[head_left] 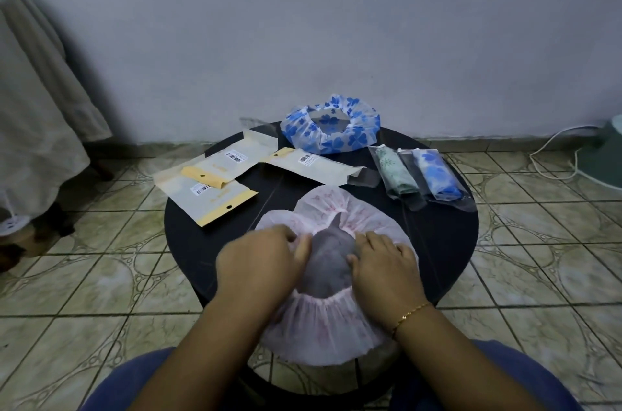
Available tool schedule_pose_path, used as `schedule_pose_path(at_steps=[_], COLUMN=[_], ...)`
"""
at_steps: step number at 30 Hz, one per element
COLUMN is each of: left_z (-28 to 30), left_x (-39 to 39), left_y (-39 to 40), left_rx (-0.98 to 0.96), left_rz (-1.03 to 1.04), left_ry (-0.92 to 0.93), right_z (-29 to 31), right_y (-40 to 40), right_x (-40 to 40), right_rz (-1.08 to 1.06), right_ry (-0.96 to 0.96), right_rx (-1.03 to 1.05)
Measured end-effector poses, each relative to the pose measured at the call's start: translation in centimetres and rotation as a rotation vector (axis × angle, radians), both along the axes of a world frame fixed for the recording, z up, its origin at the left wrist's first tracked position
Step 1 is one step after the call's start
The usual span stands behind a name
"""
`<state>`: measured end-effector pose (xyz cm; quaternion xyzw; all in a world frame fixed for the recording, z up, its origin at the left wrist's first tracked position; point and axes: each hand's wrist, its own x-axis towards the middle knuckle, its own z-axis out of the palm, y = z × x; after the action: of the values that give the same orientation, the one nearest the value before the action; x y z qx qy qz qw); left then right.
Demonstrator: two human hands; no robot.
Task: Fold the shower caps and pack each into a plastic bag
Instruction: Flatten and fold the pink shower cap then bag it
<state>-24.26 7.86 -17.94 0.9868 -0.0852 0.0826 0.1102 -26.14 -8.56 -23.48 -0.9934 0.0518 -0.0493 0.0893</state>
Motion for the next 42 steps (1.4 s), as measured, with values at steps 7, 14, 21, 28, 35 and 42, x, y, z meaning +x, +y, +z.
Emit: schedule_pose_path(at_steps=[7,14,21,28,35,42], left_z=[-1.0,-3.5,-4.5,-5.5,-3.4,-1.9], left_x=[6.4,7.7,6.9,7.0,10.1,13.0], left_y=[2.6,5.2,3.8,2.8,3.9,3.6], left_rx=[-0.331,-0.712,-0.649,-0.583,-0.447,-0.419], left_rz=[0.215,0.281,0.284,0.282,0.209,0.148], left_ry=[0.23,0.317,0.12,-0.028,0.299,0.367], right_z=[-0.1,0.8,1.4,1.2,-0.5,-0.7], right_y=[-0.1,-2.8,-0.5,3.6,5.1,4.7], right_x=[0.7,3.2,3.1,1.1,0.4,0.4], right_rz=[0.156,0.18,0.125,0.219,0.284,0.31], right_ry=[0.091,0.16,-0.155,-0.324,-0.14,0.046], right_rx=[0.125,-0.009,0.002,0.13,0.036,-0.009])
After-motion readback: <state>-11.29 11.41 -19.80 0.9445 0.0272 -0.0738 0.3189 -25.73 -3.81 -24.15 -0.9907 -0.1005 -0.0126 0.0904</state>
